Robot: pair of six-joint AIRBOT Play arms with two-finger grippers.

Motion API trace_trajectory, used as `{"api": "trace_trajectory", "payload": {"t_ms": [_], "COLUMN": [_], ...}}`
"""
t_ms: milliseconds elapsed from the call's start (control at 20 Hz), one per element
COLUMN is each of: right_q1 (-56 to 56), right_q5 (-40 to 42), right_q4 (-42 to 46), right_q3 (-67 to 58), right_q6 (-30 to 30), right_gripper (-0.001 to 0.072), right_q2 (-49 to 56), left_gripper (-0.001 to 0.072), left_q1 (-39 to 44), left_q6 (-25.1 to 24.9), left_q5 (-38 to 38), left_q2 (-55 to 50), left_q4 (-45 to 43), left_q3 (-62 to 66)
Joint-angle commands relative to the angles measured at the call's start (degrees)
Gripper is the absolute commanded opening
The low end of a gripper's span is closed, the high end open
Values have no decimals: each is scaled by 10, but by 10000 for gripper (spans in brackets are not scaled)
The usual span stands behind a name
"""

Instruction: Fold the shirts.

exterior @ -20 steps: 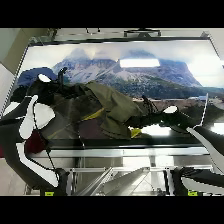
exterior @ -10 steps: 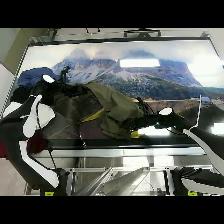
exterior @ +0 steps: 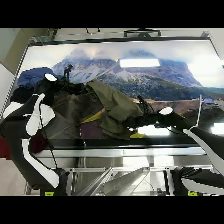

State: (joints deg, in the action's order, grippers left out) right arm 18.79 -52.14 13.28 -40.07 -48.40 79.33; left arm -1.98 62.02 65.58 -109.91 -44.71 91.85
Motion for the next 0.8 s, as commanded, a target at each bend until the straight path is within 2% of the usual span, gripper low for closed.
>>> {"api": "trace_trajectory", "payload": {"t_ms": [0, 200, 450, 600, 750], "right_q1": [-38, -160, -293, -350, -388], "right_q5": [-4, -6, -6, -6, -6], "right_q4": [-5, -5, -5, 4, 26], "right_q3": [-41, -158, -290, -350, -398], "right_q6": [18, 22, 21, 22, 22], "right_gripper": [26, 26, 25, 25, 25], "right_q2": [-47, -232, -430, -491, -490], "left_gripper": [5, 6, 26, 27, 27], "left_q1": [-24, -48, -58, -58, -58], "left_q6": [0, 0, 5, 15, 14], "left_q5": [94, 175, 220, 219, 213], "left_q2": [37, 162, 333, 422, 490], "left_q4": [45, 60, 104, 103, 103], "left_q3": [46, 105, 183, 238, 240]}}
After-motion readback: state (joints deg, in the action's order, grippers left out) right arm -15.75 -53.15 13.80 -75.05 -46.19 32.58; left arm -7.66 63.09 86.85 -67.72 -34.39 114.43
